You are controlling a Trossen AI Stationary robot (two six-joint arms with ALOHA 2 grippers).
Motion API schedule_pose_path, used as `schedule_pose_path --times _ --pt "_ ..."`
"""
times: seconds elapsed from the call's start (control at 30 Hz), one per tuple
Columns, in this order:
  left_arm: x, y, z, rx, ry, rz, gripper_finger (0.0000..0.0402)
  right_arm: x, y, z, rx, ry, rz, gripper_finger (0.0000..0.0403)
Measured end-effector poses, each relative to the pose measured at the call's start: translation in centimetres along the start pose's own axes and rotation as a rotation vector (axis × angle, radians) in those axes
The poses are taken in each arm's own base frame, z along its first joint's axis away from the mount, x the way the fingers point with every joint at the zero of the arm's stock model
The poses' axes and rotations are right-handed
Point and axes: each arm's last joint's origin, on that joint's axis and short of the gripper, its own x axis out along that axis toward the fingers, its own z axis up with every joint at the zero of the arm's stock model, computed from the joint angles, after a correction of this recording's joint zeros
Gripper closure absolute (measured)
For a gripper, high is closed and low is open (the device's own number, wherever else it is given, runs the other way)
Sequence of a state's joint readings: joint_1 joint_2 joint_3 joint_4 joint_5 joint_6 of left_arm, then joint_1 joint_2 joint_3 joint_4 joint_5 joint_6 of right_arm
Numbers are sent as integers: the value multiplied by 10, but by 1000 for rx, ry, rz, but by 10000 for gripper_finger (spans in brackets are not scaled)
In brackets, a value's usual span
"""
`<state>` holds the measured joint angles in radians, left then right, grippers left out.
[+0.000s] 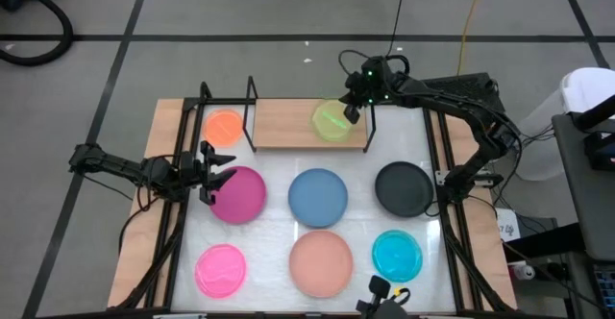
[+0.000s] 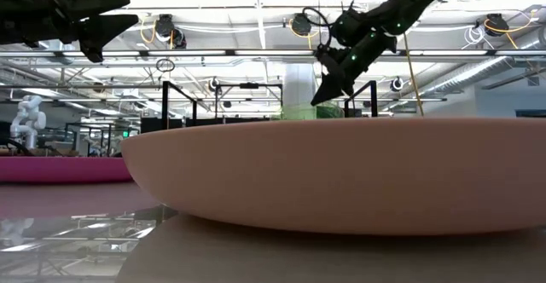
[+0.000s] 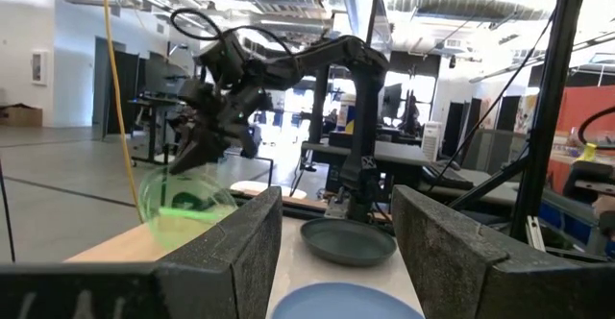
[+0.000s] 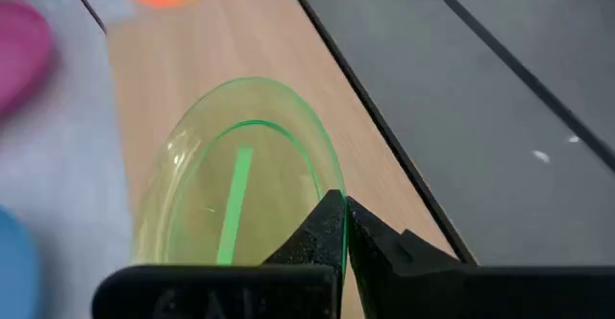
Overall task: Place and stack plates onto a shelf
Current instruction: Put the green plate on the shelf
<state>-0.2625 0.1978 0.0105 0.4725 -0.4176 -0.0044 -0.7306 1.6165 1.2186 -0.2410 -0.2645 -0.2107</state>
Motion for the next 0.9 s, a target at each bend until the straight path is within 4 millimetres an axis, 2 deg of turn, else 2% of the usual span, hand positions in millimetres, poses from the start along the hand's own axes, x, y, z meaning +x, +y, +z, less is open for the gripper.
schedule_pose_path --times 0.4,0.7,0.9 --pt "0 0 0 0 0 0 199 18 6 -5 -281 107 -184 403" --pt "0 0 0 0 0 0 199 29 3 -9 -340 120 -202 403" --pt "0 0 0 0 0 0 199 29 3 -9 -342 122 -201 403"
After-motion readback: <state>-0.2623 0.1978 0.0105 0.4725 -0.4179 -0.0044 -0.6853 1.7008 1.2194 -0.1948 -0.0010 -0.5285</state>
